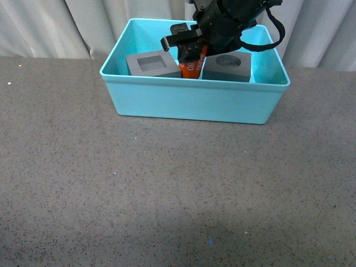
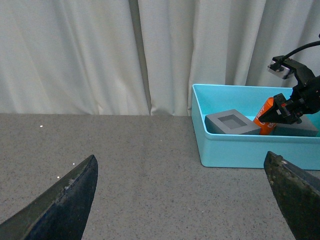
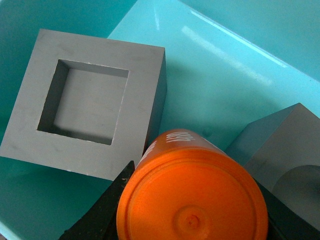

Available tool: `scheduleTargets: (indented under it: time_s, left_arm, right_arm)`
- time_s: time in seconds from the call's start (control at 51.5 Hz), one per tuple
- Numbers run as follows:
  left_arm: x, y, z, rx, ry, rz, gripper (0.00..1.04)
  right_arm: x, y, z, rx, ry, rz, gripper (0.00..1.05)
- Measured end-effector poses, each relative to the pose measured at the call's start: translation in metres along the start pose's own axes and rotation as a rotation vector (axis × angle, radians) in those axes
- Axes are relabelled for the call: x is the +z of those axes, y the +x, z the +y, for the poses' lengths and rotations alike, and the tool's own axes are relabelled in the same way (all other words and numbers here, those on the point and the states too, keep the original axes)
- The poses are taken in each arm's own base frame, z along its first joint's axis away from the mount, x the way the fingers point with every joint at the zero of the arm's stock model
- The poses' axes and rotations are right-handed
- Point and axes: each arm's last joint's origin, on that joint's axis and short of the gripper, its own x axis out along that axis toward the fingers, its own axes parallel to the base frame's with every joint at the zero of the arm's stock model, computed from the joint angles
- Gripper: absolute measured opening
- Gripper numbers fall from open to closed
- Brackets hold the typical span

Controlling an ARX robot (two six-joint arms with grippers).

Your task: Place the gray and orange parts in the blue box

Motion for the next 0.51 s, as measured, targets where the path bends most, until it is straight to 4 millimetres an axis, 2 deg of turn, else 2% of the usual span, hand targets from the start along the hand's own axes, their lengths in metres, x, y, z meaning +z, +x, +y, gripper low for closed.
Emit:
scheduleTargets:
  time_s: [0.272, 0.505]
  left_arm:
    - [0.0000, 0.0000, 0.0000, 0.000, 0.000, 0.000, 0.98]
    - [0.0000, 0.0000, 0.0000, 0.000, 0.000, 0.000, 0.98]
  right_arm:
    - [-0.0011, -0.0002, 0.0004, 0.009, -0.005, 0.014, 0.46]
    - [-0.0033, 0.0006, 0.0010, 0.021, -0.003, 0.022, 0.89]
